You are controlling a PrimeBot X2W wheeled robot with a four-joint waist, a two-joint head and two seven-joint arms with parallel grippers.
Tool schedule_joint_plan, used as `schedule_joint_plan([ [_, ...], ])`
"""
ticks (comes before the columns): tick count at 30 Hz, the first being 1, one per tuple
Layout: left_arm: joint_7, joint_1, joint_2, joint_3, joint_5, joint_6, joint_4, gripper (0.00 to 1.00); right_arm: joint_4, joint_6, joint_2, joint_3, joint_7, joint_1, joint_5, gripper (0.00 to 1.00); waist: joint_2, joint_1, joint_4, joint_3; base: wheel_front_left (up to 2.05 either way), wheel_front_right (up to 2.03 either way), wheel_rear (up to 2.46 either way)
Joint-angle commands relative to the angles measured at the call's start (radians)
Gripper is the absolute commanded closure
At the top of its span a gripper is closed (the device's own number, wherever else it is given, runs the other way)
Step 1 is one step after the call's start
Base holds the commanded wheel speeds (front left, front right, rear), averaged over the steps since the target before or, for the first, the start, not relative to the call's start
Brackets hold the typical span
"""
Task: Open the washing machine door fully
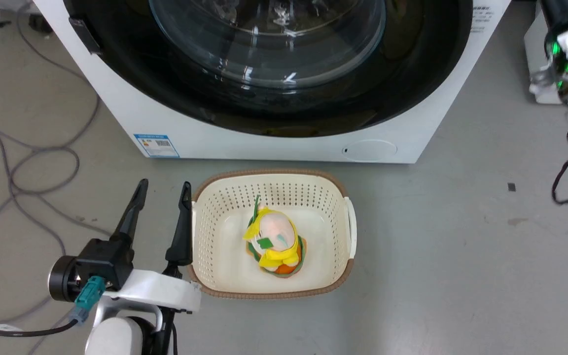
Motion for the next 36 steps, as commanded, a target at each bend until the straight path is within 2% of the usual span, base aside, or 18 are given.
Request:
schedule_joint_plan([
  [1,-0.012,-0.020,0.006,0.001,-0.009,-0.006,0.002,0.00,0.049,0.001,-0.018,0.041,0.026,-0.071,0.042,1.00,0.0000,-0.0001,0.001,0.017,0.00,0.00,0.00],
  [15,-0.042,-0.073,0.003,0.033,-0.030,-0.019,0.018,0.00,0.260,0.001,-0.040,0.301,0.268,-0.365,0.156,1.00,0.0000,-0.0001,0.010,0.097,0.00,0.00,0.00],
  [34,-0.081,-0.121,-0.002,0.045,-0.046,-0.039,0.044,0.00,0.465,0.001,-0.031,0.551,0.497,-0.625,0.358,1.00,0.0000,-0.0001,0.026,0.176,0.00,0.00,0.00],
  [36,-0.082,-0.122,-0.002,0.044,-0.047,-0.039,0.049,0.00,0.469,0.001,-0.033,0.567,0.516,-0.625,0.351,1.00,0.0000,-0.0001,0.027,0.176,0.00,0.00,0.00],
])
